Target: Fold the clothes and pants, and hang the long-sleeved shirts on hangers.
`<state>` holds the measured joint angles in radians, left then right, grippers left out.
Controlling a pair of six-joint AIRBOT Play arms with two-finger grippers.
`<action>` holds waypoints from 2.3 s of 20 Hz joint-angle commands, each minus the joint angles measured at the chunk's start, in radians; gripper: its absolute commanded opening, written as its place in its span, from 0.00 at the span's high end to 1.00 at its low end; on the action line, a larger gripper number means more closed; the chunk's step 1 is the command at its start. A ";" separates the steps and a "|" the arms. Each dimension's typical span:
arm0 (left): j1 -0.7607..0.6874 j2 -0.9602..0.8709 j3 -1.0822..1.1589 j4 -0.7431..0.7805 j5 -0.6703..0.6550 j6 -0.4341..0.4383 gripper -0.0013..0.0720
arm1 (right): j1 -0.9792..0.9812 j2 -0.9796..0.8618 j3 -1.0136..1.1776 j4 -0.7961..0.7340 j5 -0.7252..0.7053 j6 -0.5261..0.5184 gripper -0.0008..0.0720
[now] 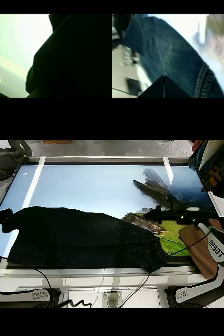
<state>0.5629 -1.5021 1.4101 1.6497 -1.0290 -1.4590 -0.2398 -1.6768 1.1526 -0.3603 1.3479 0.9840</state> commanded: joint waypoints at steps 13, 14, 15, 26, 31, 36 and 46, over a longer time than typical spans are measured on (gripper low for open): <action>0.000 0.000 0.000 0.000 -0.005 0.000 0.96 | -0.190 0.148 -0.287 -0.510 0.039 0.176 0.37; -0.001 0.000 0.000 0.000 -0.005 0.000 0.96 | -0.185 0.148 -0.314 -0.451 0.002 0.175 0.37; -0.002 0.000 0.000 0.000 -0.005 0.000 0.96 | -0.174 0.148 -0.335 -0.378 -0.030 0.174 0.37; -0.001 0.000 -0.001 0.000 -0.004 0.000 0.96 | -0.070 0.117 -0.325 -0.037 -0.076 -0.087 0.92; -0.002 0.014 0.000 0.000 0.010 0.000 0.96 | -0.071 0.173 -0.264 -0.062 -0.073 -0.090 0.94; 0.002 0.187 0.000 0.010 0.129 0.000 0.96 | -0.072 0.467 -0.174 -0.402 -0.005 0.028 0.94; 0.155 0.317 -0.167 0.071 -0.031 0.008 0.96 | -0.070 1.022 -0.544 -0.716 0.459 0.232 0.94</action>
<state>0.6754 -1.1961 1.3304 1.7153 -1.0191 -1.4559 -0.3111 -0.7738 0.7502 -1.0260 1.6596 1.1675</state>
